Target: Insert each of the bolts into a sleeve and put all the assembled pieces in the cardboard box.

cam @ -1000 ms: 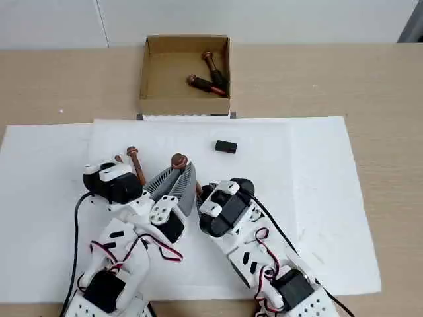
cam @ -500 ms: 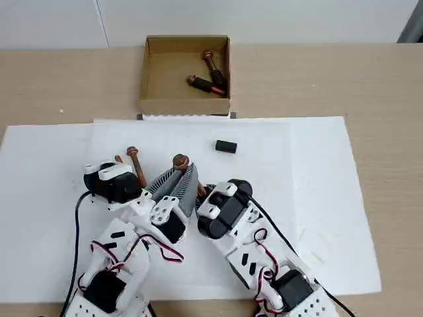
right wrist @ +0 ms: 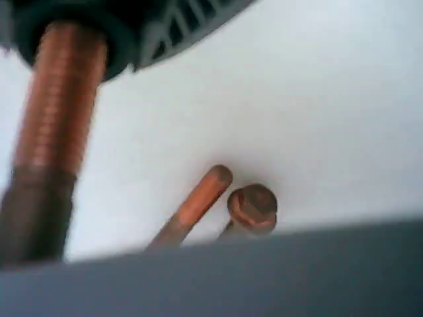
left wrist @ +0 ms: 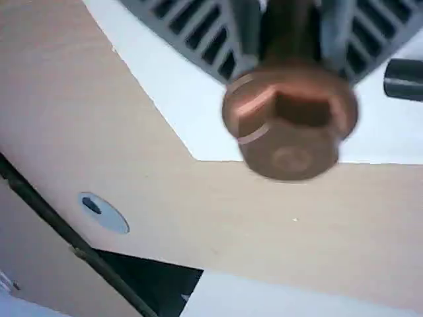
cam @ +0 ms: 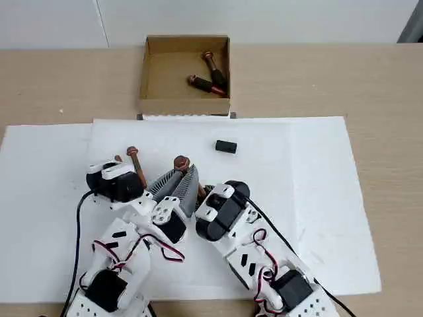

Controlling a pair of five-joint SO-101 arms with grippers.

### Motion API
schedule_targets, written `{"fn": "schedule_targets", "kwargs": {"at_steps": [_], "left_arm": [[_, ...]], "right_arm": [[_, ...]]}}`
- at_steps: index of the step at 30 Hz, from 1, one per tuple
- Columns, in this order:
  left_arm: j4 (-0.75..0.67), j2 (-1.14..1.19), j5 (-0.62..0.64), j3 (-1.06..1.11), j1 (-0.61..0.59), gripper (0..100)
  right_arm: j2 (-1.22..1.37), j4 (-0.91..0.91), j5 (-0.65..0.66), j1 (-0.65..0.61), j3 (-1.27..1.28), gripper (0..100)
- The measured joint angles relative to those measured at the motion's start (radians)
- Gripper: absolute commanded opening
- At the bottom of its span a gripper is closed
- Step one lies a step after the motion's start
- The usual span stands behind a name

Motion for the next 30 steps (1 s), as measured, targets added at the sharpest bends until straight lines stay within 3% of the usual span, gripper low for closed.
{"fn": "schedule_targets", "kwargs": {"at_steps": [6,13,18,24,30], "left_arm": [[0.006,-0.005,-0.035,0.014,0.023,0],[0.193,-0.006,-0.044,0.015,0.109,0],[0.229,-0.009,-0.044,0.011,0.112,1],[0.236,-0.009,-0.044,0.011,0.114,17],[0.264,-0.008,-0.069,-0.017,0.104,18]], "right_arm": [[0.0,0.0,0.018,0.0,0.0,0.2],[0.002,0.0,0.02,0.0,0.0,0.2],[0.002,0.002,0.021,-0.003,-0.002,0.2],[0.002,0.002,0.021,0.003,-0.002,0.2],[0.002,0.002,0.021,0.012,-0.002,0.2]]}}
